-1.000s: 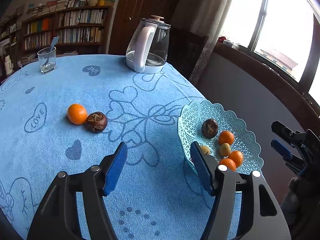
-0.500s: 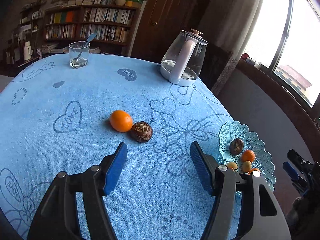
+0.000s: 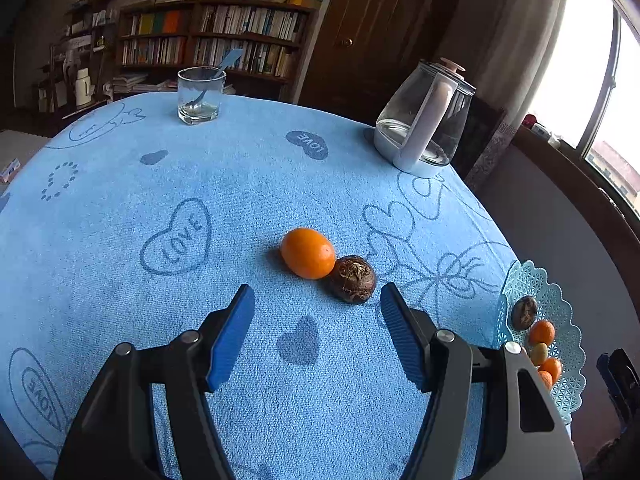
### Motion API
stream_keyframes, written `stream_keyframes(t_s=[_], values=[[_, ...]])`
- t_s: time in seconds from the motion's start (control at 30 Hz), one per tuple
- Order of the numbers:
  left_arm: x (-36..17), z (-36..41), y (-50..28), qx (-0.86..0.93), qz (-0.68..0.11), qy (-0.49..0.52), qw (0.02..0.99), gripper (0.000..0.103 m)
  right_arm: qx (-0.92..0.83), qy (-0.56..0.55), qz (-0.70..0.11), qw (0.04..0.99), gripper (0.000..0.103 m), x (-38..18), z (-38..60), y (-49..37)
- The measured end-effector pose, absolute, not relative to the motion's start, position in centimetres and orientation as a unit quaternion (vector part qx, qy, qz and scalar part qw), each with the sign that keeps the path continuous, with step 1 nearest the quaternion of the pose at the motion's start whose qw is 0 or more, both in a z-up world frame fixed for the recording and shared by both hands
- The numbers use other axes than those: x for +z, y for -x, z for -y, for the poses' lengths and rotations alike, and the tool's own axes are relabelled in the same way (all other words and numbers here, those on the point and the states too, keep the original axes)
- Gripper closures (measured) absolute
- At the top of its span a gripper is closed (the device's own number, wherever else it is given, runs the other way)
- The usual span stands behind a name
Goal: Organize fruits
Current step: 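Withdraw the open left gripper from the basket toward the orange, then close the left gripper on the orange while the right gripper approaches the brown tuber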
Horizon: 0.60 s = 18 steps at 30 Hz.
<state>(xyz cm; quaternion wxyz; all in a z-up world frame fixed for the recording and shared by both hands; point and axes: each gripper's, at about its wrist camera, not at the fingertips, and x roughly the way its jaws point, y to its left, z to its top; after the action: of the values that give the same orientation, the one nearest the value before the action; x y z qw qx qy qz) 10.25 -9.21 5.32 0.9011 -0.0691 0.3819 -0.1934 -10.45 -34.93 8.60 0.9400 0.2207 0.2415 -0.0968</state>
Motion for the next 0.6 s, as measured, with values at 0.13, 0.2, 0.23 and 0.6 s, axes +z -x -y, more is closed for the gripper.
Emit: stream_keyframes(t_s=[0.13,0.2,0.23,0.6], values=[[4.6,9.1,-11.9,-0.179,-0.391,0.071,0.9,0.038,-0.087,-0.21,-0.25,0.941,0.026,8.0,33.6,10.0],[4.2,9.2,-12.7,-0.174,-0.395,0.07,0.899,0.038,-0.084,-0.199,-0.252,0.943,0.026,8.0,33.0,9.8],[4.0,9.2,-13.0,-0.171,-0.397,0.069,0.899,0.038,-0.082,-0.195,-0.253,0.944,0.026,7.9,32.7,9.7],[2.7,11.0,-15.7,-0.17,-0.402,0.041,0.899,0.038,-0.064,-0.19,-0.273,0.941,0.026,6.9,31.3,8.8]])
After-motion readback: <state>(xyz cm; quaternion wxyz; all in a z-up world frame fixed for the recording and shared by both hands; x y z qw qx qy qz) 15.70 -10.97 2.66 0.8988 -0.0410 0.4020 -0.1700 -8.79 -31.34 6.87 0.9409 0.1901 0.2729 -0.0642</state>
